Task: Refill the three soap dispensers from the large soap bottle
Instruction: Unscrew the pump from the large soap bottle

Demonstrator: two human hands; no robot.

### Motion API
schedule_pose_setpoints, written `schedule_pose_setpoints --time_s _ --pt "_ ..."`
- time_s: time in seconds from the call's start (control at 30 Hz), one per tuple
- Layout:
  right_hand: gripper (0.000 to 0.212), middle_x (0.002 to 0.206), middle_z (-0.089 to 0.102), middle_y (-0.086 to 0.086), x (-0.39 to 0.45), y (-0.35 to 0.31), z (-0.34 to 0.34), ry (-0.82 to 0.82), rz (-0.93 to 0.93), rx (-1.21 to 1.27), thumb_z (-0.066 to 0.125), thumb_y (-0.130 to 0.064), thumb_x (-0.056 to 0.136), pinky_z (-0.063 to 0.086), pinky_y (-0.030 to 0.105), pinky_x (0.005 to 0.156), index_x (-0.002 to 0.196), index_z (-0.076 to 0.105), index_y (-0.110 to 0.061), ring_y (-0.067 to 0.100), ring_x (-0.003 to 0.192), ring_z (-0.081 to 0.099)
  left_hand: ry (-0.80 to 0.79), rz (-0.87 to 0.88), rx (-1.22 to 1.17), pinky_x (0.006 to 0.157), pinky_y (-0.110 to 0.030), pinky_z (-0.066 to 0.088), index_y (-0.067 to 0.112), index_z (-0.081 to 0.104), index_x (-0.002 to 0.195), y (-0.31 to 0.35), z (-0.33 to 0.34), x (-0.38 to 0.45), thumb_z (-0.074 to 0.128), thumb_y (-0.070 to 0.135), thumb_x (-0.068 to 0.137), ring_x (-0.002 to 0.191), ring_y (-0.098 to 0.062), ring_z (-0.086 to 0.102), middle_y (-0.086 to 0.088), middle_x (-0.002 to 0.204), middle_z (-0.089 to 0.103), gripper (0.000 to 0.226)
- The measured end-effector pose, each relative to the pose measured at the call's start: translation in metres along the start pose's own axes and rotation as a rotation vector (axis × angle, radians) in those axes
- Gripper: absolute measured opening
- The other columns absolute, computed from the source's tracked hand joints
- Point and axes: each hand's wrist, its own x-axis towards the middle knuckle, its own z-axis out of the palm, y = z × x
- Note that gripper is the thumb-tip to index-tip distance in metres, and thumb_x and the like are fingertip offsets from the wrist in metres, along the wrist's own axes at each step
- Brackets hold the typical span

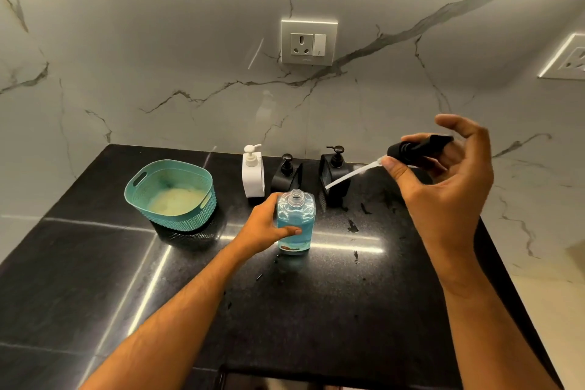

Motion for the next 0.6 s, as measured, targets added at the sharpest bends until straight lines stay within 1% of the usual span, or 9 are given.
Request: schedule_pose_setpoints --time_s 0.13,0.27,0.33,0.43,0.6 --pt "0.065 0.107 0.071 0.0 -0.019 0.032 -0.005 0.03 -0.04 -0.072 0.092 -0.01 0.075 0.058 0.025 0.089 0.126 0.053 -0.01 0.015 0.103 0.071 0.002 0.004 0.015 0.089 -0.009 0.05 0.035 0.049 0.132 0.0 -0.001 0.0 0.092 0.021 0.077 0.113 0.008 0.06 0.024 0.121 0.063 0.071" --pt "0.055 0.104 0.067 -0.007 -0.051 0.073 -0.007 0.053 -0.035 -0.183 0.091 -0.013 0.074 0.057 0.026 0.088 0.118 0.059 -0.015 0.01 0.101 0.068 0.008 -0.003 0.001 0.084 -0.006 0.051 0.036 0.05 0.13 0.0 -0.001 -0.001 0.092 0.023 0.075 0.108 0.017 0.06 0.026 0.119 0.063 0.07" --pt "0.047 0.103 0.064 -0.008 -0.071 0.096 -0.009 0.06 -0.016 -0.238 0.09 -0.011 0.073 0.055 0.022 0.085 0.112 0.063 -0.015 0.004 0.098 0.064 0.016 -0.004 -0.011 0.084 -0.004 0.05 0.035 0.05 0.13 0.0 -0.001 -0.002 0.093 0.023 0.074 0.108 0.02 0.059 0.025 0.12 0.063 0.071" --pt "0.04 0.099 0.061 -0.006 -0.102 0.126 -0.01 0.081 -0.005 -0.309 0.09 -0.004 0.071 0.046 0.011 0.083 0.099 0.064 -0.013 0.0 0.094 0.06 0.028 0.001 -0.039 0.087 -0.005 0.05 0.034 0.051 0.131 -0.001 0.001 -0.003 0.096 0.022 0.07 0.111 0.018 0.059 0.023 0.123 0.063 0.077" --pt "0.037 0.1 0.061 -0.002 -0.144 0.157 -0.007 0.115 0.036 -0.367 0.089 0.002 0.07 0.043 0.01 0.086 0.091 0.06 -0.01 0.001 0.097 0.058 0.07 0.016 -0.071 0.09 -0.007 0.05 0.033 0.051 0.133 -0.003 0.009 -0.005 0.097 0.024 0.067 0.115 0.014 0.059 0.02 0.126 0.064 0.081"
